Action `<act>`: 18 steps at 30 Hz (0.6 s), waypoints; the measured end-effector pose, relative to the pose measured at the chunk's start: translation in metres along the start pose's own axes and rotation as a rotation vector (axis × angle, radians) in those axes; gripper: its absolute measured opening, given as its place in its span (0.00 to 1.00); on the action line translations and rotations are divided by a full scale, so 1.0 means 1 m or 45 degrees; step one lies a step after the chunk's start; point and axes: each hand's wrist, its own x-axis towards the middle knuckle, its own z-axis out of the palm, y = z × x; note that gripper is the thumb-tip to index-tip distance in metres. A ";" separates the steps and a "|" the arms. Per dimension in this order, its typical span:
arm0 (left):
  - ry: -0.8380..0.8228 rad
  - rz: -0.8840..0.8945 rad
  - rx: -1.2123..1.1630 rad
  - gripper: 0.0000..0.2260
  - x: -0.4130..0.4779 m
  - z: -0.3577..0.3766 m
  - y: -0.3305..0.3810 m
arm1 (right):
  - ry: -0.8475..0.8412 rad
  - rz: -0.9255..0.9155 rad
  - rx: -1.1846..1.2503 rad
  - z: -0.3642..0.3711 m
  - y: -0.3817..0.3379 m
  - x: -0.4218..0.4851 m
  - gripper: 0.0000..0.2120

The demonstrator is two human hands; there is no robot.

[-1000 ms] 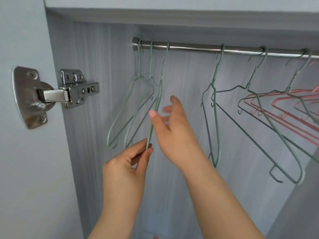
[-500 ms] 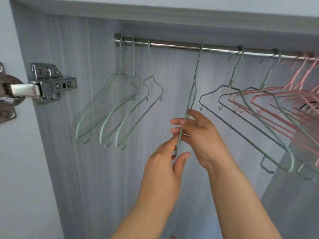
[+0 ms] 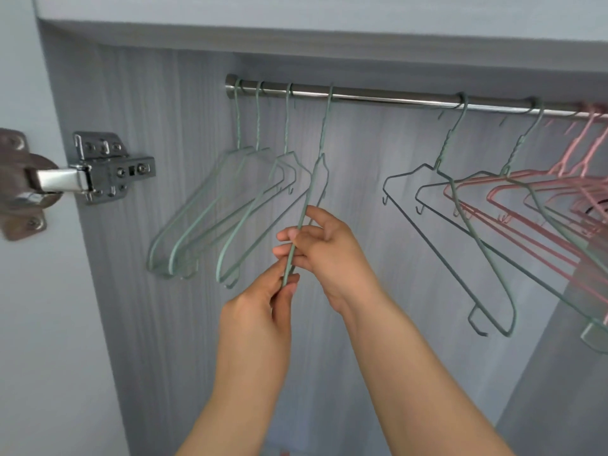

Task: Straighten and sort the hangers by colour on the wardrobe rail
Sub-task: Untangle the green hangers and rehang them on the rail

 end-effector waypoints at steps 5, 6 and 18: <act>0.022 0.019 0.033 0.12 0.002 -0.003 -0.004 | -0.033 0.024 -0.092 0.004 -0.004 0.000 0.26; 0.016 0.022 0.030 0.12 0.001 -0.002 -0.003 | -0.024 0.003 -0.177 0.004 -0.005 -0.002 0.24; 0.146 0.001 0.044 0.21 -0.020 0.009 0.009 | 0.744 -0.163 -1.549 -0.162 -0.053 -0.100 0.26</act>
